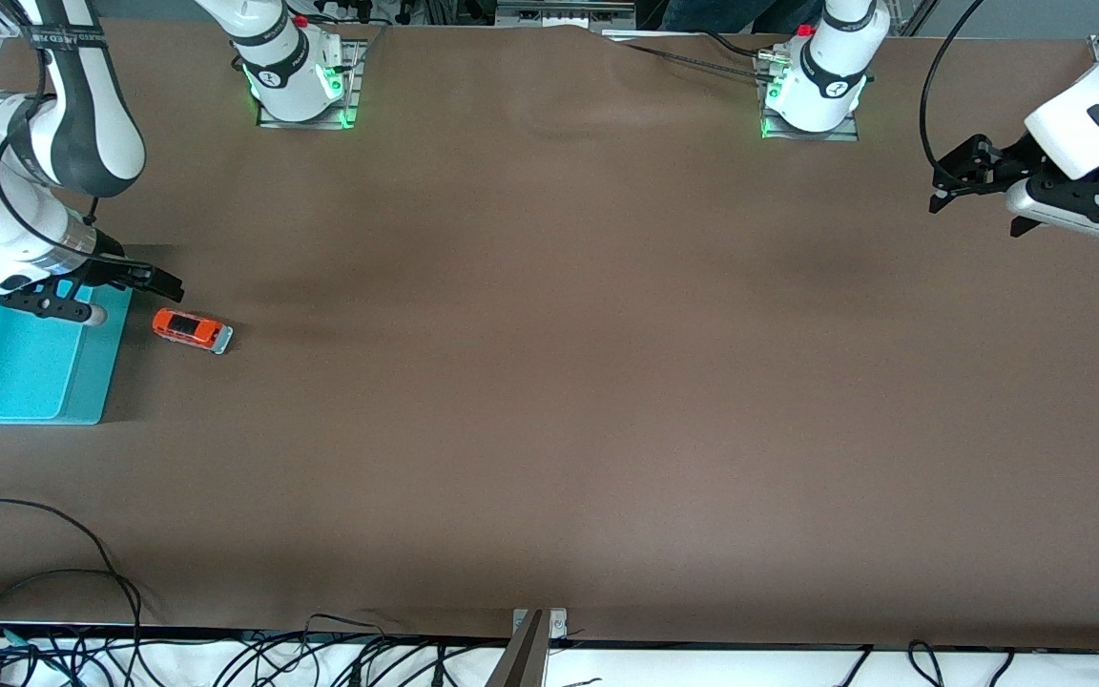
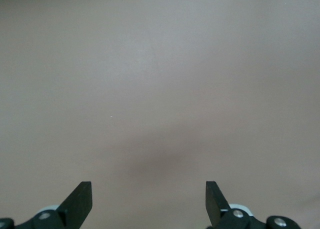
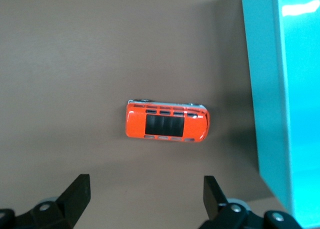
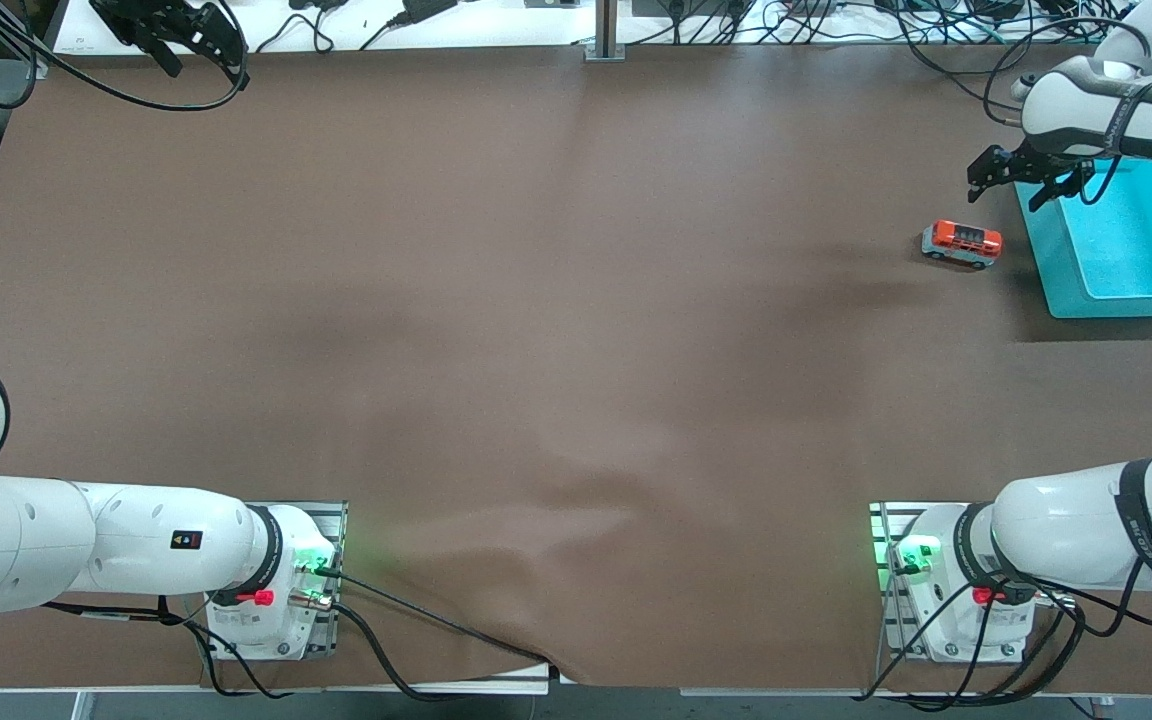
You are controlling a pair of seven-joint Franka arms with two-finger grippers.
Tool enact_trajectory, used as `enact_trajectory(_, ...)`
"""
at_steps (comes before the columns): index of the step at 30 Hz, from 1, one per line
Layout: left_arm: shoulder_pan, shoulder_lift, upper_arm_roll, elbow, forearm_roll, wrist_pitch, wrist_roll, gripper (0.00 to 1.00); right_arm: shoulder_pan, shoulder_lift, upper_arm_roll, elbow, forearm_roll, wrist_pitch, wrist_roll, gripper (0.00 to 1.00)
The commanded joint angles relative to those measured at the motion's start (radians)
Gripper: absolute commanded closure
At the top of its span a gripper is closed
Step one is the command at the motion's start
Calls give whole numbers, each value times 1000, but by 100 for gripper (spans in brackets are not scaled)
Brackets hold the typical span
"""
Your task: Wind up bus and store in blue box
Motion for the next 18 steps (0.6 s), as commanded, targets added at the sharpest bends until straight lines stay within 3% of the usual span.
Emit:
enact_trajectory(1,27,-5,-41,10,-1,-18,-8,0,-8,-21,9,-29,-1,22,135,0)
enact_trajectory(6,28,-7,-59,14,29,-29,-8,0,-8,-7,9,-38,1,53,331,0)
enact_trajectory(11,30,-5,-61,14,34,-29,-9,0,-7,19,12,-77,-1,168,525,0)
enact_trajectory(18,28,-5,-59,14,37,-31,-9,0,-7,48,13,-110,-1,237,690,0)
